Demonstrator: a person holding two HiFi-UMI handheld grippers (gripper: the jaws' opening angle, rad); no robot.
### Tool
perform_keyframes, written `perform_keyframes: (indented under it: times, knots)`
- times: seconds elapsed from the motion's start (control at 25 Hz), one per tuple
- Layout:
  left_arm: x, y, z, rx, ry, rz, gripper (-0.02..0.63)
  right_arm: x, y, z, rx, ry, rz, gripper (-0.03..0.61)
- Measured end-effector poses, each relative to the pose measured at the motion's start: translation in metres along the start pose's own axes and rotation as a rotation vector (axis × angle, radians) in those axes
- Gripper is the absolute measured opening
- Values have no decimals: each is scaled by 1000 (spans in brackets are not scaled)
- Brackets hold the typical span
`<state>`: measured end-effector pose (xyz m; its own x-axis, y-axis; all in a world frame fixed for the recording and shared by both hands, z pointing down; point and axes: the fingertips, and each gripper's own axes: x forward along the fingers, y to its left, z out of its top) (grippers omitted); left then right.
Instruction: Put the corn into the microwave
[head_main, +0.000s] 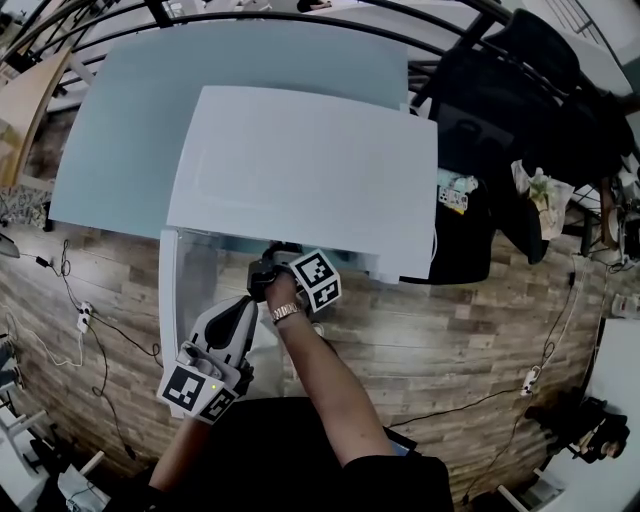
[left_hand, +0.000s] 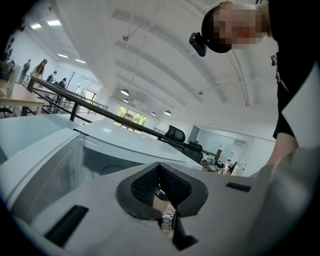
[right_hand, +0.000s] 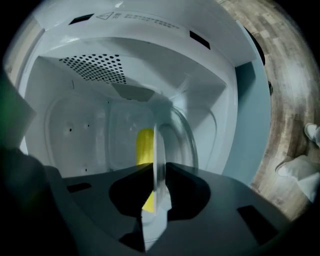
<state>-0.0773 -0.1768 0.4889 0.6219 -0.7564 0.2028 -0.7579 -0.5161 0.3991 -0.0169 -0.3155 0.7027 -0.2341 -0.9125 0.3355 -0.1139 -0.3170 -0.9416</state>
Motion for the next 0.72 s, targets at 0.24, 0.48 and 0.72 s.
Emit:
perform_keyframes:
  times: [0.24, 0.48, 0.72]
  knots:
    - [1, 6, 0, -7, 2, 9, 3, -1, -5, 3, 26, -9, -67, 38]
    - [3, 2, -2, 5, 8, 7, 3, -6, -7, 0, -12, 15, -94, 56]
    - [2, 1, -5, -2, 8, 12, 3, -12, -10, -1, -110, 89, -170, 95]
